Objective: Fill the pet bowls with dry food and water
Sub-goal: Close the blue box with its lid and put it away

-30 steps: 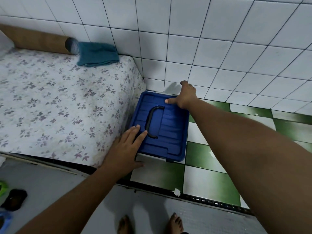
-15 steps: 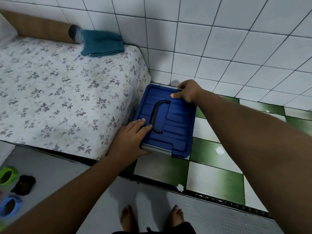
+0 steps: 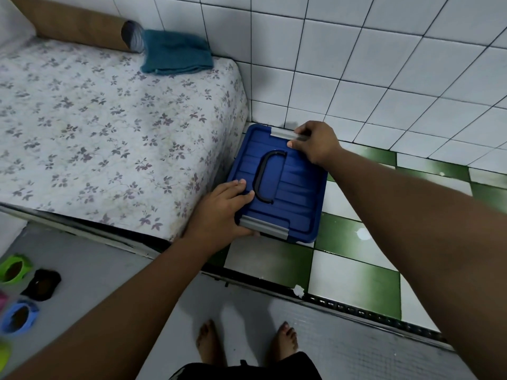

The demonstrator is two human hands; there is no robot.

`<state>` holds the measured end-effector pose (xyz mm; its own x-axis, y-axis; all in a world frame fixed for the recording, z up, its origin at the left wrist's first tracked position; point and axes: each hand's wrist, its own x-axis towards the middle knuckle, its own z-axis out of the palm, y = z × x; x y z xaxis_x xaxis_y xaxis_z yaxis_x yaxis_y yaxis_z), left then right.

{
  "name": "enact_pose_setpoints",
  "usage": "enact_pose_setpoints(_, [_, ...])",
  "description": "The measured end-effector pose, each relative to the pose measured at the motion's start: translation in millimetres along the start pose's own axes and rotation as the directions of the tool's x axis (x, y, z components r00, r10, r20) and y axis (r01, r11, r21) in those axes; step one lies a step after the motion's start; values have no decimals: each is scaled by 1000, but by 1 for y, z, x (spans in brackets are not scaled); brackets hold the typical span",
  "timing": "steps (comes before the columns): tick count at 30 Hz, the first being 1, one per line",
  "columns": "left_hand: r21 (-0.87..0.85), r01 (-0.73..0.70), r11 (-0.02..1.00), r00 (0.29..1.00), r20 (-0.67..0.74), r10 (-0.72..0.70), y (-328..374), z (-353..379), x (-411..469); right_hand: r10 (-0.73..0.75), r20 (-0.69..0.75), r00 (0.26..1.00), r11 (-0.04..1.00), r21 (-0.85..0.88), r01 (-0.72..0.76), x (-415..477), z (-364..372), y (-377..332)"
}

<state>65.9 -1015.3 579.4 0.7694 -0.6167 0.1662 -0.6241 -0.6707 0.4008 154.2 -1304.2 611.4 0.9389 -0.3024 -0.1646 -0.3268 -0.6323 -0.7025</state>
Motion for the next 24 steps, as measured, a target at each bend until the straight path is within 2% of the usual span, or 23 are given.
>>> enact_pose_setpoints(7, [-113,75,991,997,38,-71,7,-6,-1,-19,-27,999,999,-42,18,-2,2,-2])
enact_pose_setpoints(14, [-139,122,983,986,134,-104,8,-9,-3,-59,-30,998,997,-46,57,-3,3,-2])
enact_pose_setpoints(19, [-103,102,989,989,118,-89,8,-7,-2,-52,-30,998,998,-30,51,-3,4,0])
enact_pose_setpoints(24, [-166,153,974,981,143,-130,10,-9,-3,-55,-34,998,998,-41,54,-3,4,1])
